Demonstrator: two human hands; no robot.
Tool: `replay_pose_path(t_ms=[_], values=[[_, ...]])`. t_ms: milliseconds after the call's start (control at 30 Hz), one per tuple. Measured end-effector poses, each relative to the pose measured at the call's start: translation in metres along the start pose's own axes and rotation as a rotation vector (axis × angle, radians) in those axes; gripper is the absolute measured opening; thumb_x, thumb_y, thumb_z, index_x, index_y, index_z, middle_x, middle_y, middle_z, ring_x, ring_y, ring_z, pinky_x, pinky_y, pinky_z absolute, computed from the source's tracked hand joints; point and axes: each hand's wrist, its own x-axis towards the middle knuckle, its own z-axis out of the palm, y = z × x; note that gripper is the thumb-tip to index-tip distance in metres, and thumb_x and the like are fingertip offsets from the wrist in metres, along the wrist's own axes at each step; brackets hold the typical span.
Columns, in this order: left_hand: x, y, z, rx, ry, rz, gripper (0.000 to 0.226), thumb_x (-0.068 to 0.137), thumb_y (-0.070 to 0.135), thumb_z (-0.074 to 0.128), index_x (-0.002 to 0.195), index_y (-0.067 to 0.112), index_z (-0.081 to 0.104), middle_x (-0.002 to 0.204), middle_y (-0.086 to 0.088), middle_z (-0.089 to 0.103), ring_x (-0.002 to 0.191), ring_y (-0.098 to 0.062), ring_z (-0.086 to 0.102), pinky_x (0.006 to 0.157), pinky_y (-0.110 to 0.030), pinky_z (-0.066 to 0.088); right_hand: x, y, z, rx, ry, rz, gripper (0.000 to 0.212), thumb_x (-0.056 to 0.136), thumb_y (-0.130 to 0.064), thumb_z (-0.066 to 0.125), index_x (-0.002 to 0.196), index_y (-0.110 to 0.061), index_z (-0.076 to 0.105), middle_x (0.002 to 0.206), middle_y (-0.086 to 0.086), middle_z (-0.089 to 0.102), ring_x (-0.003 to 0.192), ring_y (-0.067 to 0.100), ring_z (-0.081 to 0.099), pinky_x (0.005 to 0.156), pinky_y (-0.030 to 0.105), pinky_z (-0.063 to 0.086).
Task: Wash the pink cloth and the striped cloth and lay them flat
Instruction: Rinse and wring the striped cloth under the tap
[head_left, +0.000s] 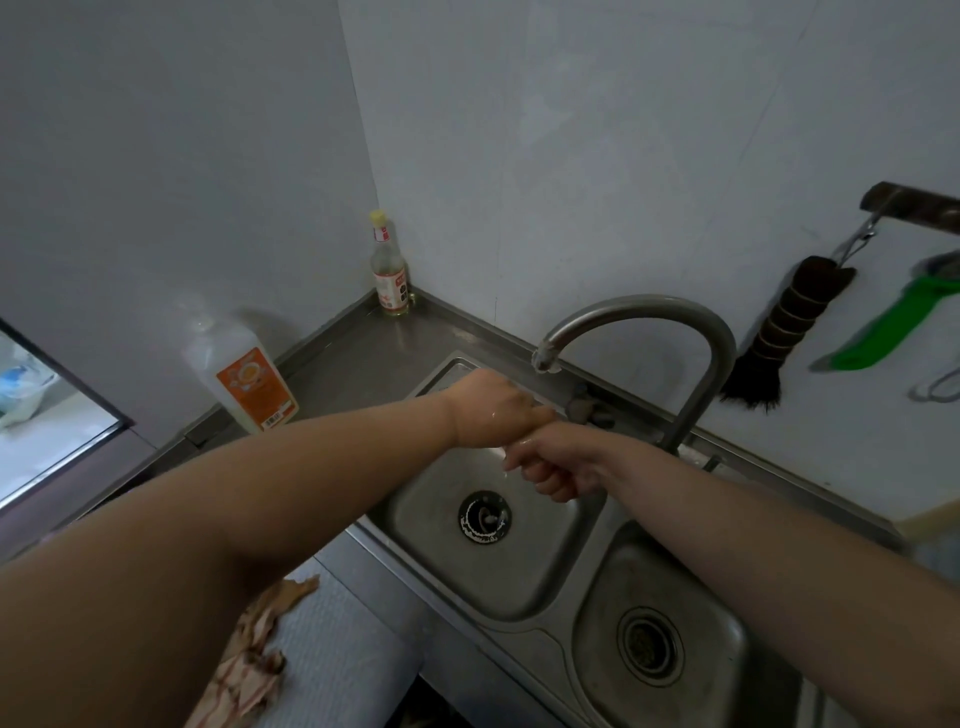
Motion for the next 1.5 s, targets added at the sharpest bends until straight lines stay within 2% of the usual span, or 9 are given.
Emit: replay_pose_path(t_ms=[267, 367, 467, 633, 867, 1033, 1233, 1367, 1500], values=[[0.004, 0.015, 0.014, -0.295, -0.207, -0.493, 0.02, 0.089, 0.029, 0.053, 0.1, 0.017, 0.065, 0.092, -0.002, 0.067, 0.084, -0.023, 0.065, 0.062, -0.031, 0.046, -0.013, 0.001, -0.006, -0.049, 0.122, -0.165, 0.016, 0.086, -0.009, 0.066, 0.088, -0.017, 0.052, 0.062, -0.002, 0.052, 0.052, 0.009, 0.048, 0.049, 0.021, 0.042], [-0.006, 0.011, 0.03, -0.819, -0.407, -0.796, 0.019, 0.088, 0.018, 0.051, 0.093, 0.006, 0.065, 0.069, -0.007, 0.064, 0.06, -0.02, 0.061, 0.055, -0.026, 0.047, -0.005, 0.025, -0.005, -0.037, 0.433, -0.421, 0.064, 0.079, -0.008, 0.074, 0.13, -0.02, 0.037, 0.114, 0.007, 0.061, 0.095, 0.016, 0.062, 0.087, 0.037, 0.053], [-0.02, 0.011, 0.022, -1.447, -0.485, -0.953, 0.008, 0.089, 0.014, 0.056, 0.094, 0.01, 0.061, 0.048, -0.001, 0.043, 0.042, -0.014, 0.045, 0.047, -0.019, 0.038, -0.002, 0.054, -0.001, -0.324, 0.617, -0.733, 0.089, 0.08, -0.02, 0.072, 0.146, -0.036, 0.015, 0.15, 0.001, 0.03, 0.132, 0.014, 0.04, 0.105, 0.039, 0.042], [-0.031, 0.024, 0.007, -1.998, -0.643, -0.618, 0.021, 0.094, 0.02, 0.044, 0.074, 0.014, 0.049, 0.043, 0.006, 0.04, 0.036, -0.006, 0.041, 0.039, -0.014, 0.029, 0.006, 0.065, -0.002, -1.243, 0.805, -1.133, 0.095, 0.079, -0.016, 0.067, 0.151, -0.031, 0.007, 0.159, 0.01, 0.004, 0.146, 0.038, 0.003, 0.107, 0.055, 0.038], [-0.029, 0.043, -0.013, -2.326, -0.954, -0.078, 0.024, 0.09, 0.035, 0.058, 0.075, 0.016, 0.061, 0.05, 0.009, 0.049, 0.041, -0.004, 0.047, 0.04, -0.013, 0.039, -0.013, 0.022, -0.009, -1.331, 0.844, -1.614, 0.024, 0.089, -0.018, 0.059, 0.11, -0.013, 0.048, 0.131, 0.012, 0.043, 0.127, 0.034, 0.043, 0.105, 0.034, 0.039], [-0.035, 0.053, -0.012, -2.183, -0.98, -0.32, 0.027, 0.091, 0.041, 0.053, 0.07, 0.025, 0.059, 0.053, 0.01, 0.046, 0.046, -0.002, 0.045, 0.042, -0.012, 0.038, -0.029, 0.004, -0.01, -1.679, 0.489, -1.5, 0.013, 0.087, -0.019, 0.05, 0.097, -0.011, 0.05, 0.09, 0.009, 0.064, 0.071, 0.023, 0.062, 0.047, 0.022, 0.038], [-0.01, 0.066, -0.002, -1.576, -0.802, -0.986, 0.032, 0.099, 0.019, 0.046, 0.068, 0.017, 0.042, 0.038, 0.006, 0.038, 0.032, -0.003, 0.032, 0.032, -0.013, 0.02, -0.031, -0.004, 0.007, -1.939, 0.455, -0.665, 0.019, 0.095, -0.017, 0.048, 0.111, -0.008, 0.05, 0.093, 0.01, 0.063, 0.079, 0.03, 0.064, 0.046, 0.027, 0.025], [-0.007, 0.066, 0.008, -0.866, -0.348, -0.924, 0.032, 0.092, 0.012, 0.05, 0.121, 0.003, 0.04, 0.097, -0.015, 0.068, 0.089, -0.026, 0.065, 0.067, -0.033, 0.05, -0.015, -0.001, 0.015, -1.58, 0.601, -0.402, 0.021, 0.092, -0.02, 0.046, 0.101, -0.012, 0.063, 0.096, 0.008, 0.067, 0.089, 0.029, 0.065, 0.061, 0.03, 0.039], [-0.017, 0.046, 0.001, -0.426, -0.167, -0.6, 0.043, 0.091, 0.016, 0.05, 0.13, 0.012, 0.031, 0.096, -0.01, 0.066, 0.085, -0.032, 0.064, 0.065, -0.039, 0.049, -0.006, 0.004, 0.014, -1.122, 0.519, -0.371, 0.024, 0.089, -0.028, 0.049, 0.093, -0.009, 0.062, 0.092, 0.013, 0.066, 0.089, 0.031, 0.062, 0.066, 0.032, 0.041]])
